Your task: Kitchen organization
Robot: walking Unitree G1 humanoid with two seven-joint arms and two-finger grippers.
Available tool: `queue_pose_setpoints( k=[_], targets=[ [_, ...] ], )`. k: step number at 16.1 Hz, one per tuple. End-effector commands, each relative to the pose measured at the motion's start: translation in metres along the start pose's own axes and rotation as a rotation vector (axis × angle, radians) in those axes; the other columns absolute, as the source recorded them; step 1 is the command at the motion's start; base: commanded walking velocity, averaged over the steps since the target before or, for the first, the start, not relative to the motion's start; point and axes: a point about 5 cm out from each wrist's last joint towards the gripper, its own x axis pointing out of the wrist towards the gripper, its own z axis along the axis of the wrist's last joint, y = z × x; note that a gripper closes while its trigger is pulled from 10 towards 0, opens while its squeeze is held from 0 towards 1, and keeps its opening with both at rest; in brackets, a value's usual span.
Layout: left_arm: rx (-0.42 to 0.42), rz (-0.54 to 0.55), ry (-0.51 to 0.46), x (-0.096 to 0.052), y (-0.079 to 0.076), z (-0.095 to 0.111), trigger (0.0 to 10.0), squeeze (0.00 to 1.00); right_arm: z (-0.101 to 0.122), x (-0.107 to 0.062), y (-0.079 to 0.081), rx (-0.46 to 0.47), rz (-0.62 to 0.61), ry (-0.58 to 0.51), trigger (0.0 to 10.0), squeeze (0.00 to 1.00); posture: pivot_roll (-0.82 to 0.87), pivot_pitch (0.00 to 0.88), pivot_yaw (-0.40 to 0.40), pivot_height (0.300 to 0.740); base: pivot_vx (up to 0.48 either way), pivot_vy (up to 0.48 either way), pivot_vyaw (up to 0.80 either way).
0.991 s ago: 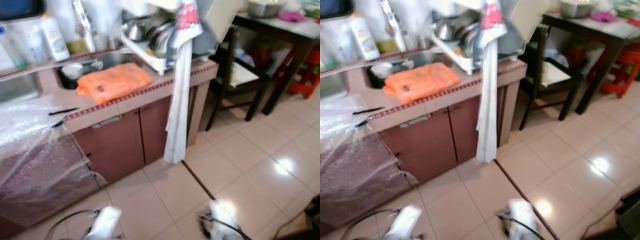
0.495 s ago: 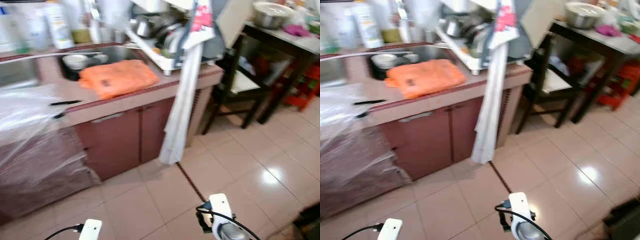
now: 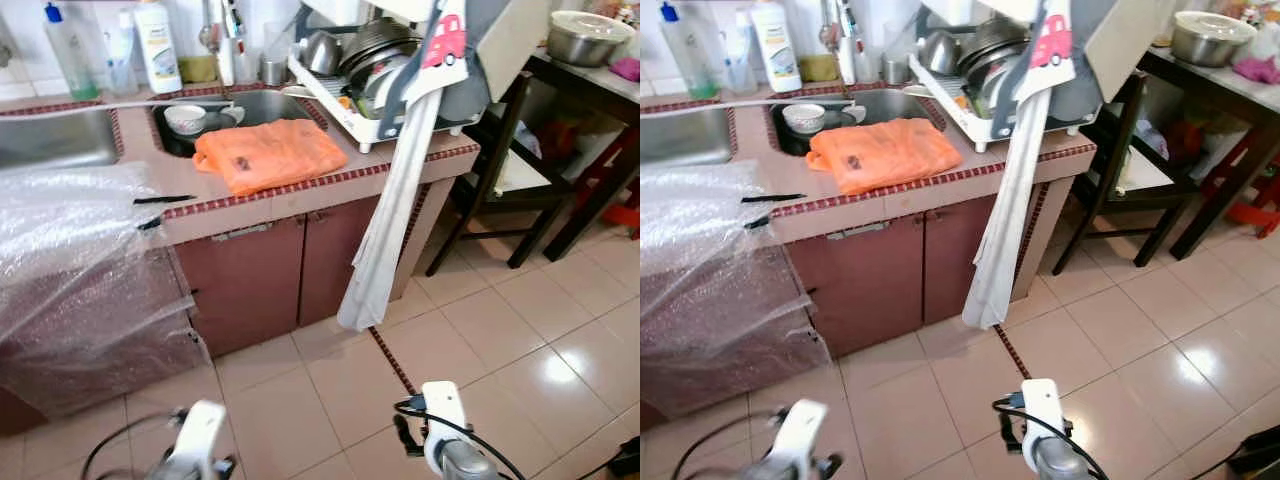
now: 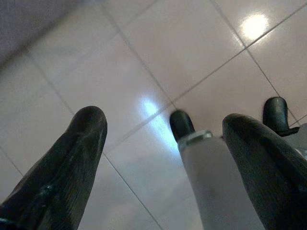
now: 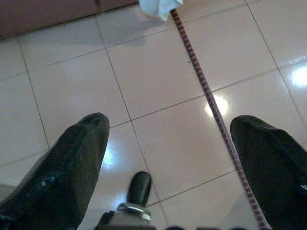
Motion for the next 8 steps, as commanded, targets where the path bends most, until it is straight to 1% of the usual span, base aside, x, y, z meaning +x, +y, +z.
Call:
queue_pose_setpoints(
  k=[1, 3, 4, 5, 6, 8],
  targets=[
    [0.035, -0.007, 0.003, 0.0, -0.002, 0.002, 10.0, 0.0, -0.008, -0.002, -0.007, 0.039, -0.04, 0.019, 10.0, 0.0, 0.05, 0.0, -0.003, 0.74, 0.0, 0.0, 0.0],
    [0.055, -0.017, -0.008, 0.001, -0.006, 0.012, 10.0, 0.0, -0.016, -0.005, -0.01, 0.071, -0.059, 0.03, 10.0, 0.0, 0.04, 0.0, 0.001, 0.74, 0.0, 0.0, 0.0],
    [0.067, -0.019, -0.013, 0.002, -0.008, 0.016, 10.0, 0.0, -0.018, -0.006, -0.009, 0.076, -0.06, 0.034, 10.0, 0.0, 0.02, 0.0, 0.017, 0.74, 0.0, 0.0, 0.0],
    [0.068, -0.019, -0.015, 0.002, -0.008, 0.016, 10.0, 0.0, -0.018, -0.006, -0.009, 0.082, -0.061, 0.035, 10.0, 0.0, 0.01, 0.0, 0.022, 0.74, 0.0, 0.0, 0.0],
    [0.068, -0.017, -0.008, 0.001, -0.006, 0.01, 10.0, 0.0, -0.019, -0.006, -0.008, 0.091, -0.06, 0.037, 10.0, 0.0, 0.0, 0.0, 0.024, 0.74, 0.0, 0.0, 0.0],
    [0.069, -0.015, -0.005, 0.001, -0.005, 0.007, 10.0, 0.0, -0.02, -0.006, -0.007, 0.097, -0.057, 0.04, 10.0, 0.0, 0.0, 0.0, 0.023, 0.74, 0.0, 0.0, 0.0]
  ],
)
